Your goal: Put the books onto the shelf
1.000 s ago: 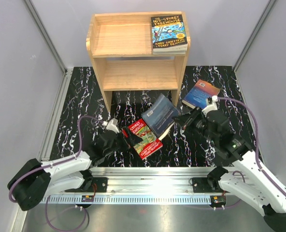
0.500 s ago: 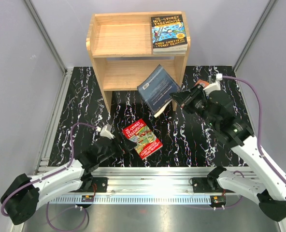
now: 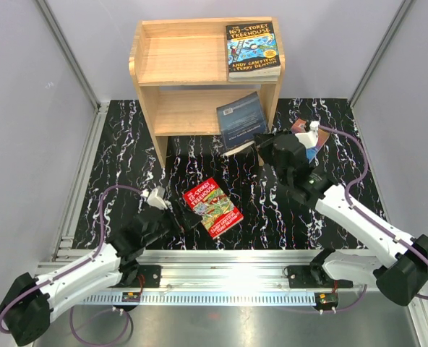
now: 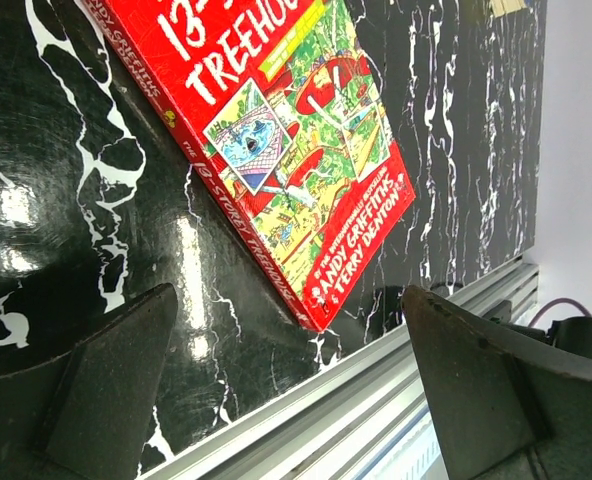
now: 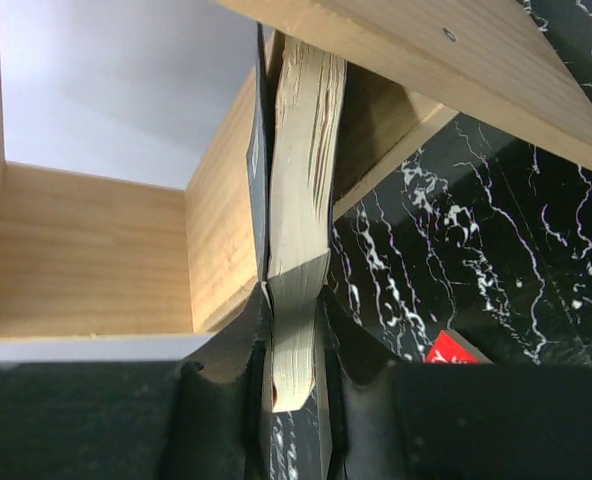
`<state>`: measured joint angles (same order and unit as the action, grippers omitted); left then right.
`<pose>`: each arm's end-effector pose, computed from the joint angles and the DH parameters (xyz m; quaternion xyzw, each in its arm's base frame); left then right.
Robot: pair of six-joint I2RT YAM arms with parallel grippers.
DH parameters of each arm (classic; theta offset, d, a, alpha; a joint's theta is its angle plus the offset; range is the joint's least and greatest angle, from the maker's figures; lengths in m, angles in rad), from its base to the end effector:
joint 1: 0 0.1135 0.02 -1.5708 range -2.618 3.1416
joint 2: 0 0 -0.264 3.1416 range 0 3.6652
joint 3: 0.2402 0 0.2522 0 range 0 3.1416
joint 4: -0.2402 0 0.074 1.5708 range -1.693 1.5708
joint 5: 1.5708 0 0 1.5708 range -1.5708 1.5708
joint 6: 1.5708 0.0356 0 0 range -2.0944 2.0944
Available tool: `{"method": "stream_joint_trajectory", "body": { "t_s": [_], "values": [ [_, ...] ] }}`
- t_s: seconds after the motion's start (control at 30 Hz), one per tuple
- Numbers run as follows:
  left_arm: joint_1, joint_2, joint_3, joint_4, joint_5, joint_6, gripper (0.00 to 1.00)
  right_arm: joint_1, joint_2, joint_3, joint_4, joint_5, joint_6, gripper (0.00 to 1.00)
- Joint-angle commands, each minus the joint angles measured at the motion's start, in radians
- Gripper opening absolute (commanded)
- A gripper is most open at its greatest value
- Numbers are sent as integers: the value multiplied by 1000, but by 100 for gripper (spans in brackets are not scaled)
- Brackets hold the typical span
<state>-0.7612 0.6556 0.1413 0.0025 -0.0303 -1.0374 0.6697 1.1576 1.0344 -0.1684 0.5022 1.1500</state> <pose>0.1087 -0.1020 0.1525 -0.1264 0.8537 -0.3873 0.3245 0.2186 0.1512 0.3545 0.3289 0.7196 0.3340 0.5123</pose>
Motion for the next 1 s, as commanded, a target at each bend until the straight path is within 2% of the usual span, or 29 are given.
{"method": "stream_joint_trajectory", "body": {
  "t_s": [0.0, 0.3, 0.37, 0.43, 0.57, 0.97],
  "values": [
    [-3, -8, -21, 19, 4, 42, 99, 54, 0, 12, 61, 276, 141, 0],
    [-3, 21, -95, 111, 26, 86, 99, 139, 201, 162, -184, 462, 397, 0],
    [-4, 19, -103, 122, 49, 99, 99, 139, 224, 165, -194, 482, 442, 0],
    [-3, 22, -109, 132, 59, 105, 99, 137, 244, 167, -175, 504, 445, 0],
    [-4, 24, -121, 160, 70, 112, 99, 134, 295, 252, -258, 536, 459, 0],
    [-3, 42, -129, 192, 76, 112, 99, -25, 338, 253, -120, 326, 289, 2]
  ]
}}
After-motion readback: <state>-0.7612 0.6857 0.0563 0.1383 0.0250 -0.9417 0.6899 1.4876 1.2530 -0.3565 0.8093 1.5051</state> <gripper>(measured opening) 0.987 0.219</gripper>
